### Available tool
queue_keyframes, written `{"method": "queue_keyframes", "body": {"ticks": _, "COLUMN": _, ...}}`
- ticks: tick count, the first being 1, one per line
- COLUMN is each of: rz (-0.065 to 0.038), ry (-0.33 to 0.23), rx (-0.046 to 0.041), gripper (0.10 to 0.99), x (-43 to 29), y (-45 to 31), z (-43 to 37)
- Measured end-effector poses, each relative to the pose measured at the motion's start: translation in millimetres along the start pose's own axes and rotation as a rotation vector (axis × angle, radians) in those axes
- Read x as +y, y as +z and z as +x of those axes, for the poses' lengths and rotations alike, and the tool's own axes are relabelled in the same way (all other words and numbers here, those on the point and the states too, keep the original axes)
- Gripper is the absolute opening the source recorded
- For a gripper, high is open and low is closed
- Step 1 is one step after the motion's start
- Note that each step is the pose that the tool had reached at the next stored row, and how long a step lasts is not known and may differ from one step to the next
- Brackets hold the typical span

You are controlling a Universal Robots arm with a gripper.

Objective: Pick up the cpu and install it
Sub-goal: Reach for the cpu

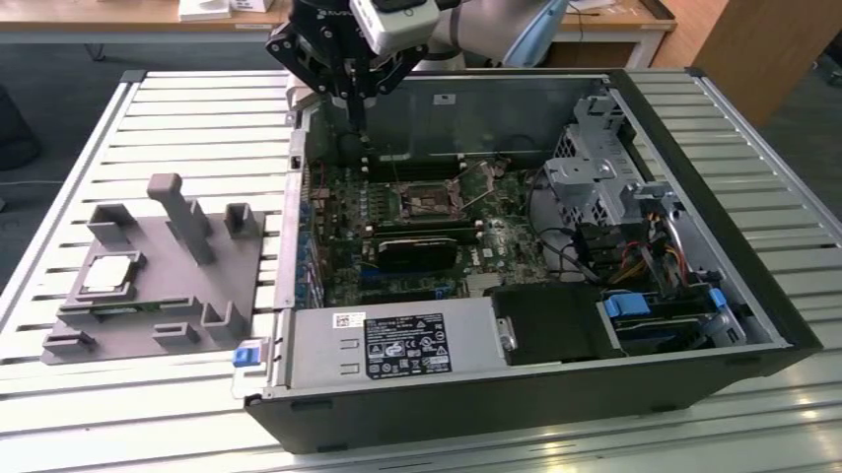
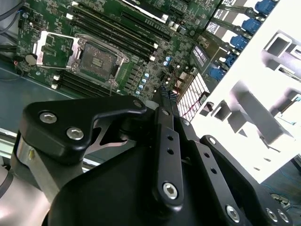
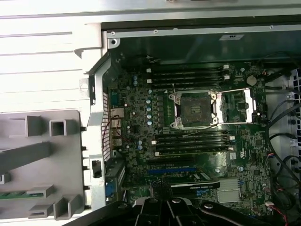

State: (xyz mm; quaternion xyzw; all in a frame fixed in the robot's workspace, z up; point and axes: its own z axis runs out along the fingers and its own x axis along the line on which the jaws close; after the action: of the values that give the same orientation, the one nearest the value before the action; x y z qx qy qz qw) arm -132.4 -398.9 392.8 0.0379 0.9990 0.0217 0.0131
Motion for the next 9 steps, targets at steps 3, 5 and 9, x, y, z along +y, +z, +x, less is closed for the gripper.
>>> {"method": "queue_keyframes", "body": {"ticks": 3, "rz": 0.0, "ry": 0.0, "rx": 0.0, "gripper": 0.106, "x": -0.1, "y": 0.0, "z": 0.8}}
{"method": "queue_keyframes", "body": {"ticks": 5, "rz": 0.0, "ry": 0.0, "rx": 0.0, "gripper": 0.106, "x": -0.1, "y": 0.1, "z": 1.3}}
{"method": "queue_keyframes", "body": {"ticks": 9, "rz": 0.0, "ry": 0.0, "rx": 0.0, "gripper": 0.106, "x": -0.2, "y": 0.1, "z": 2.2}}
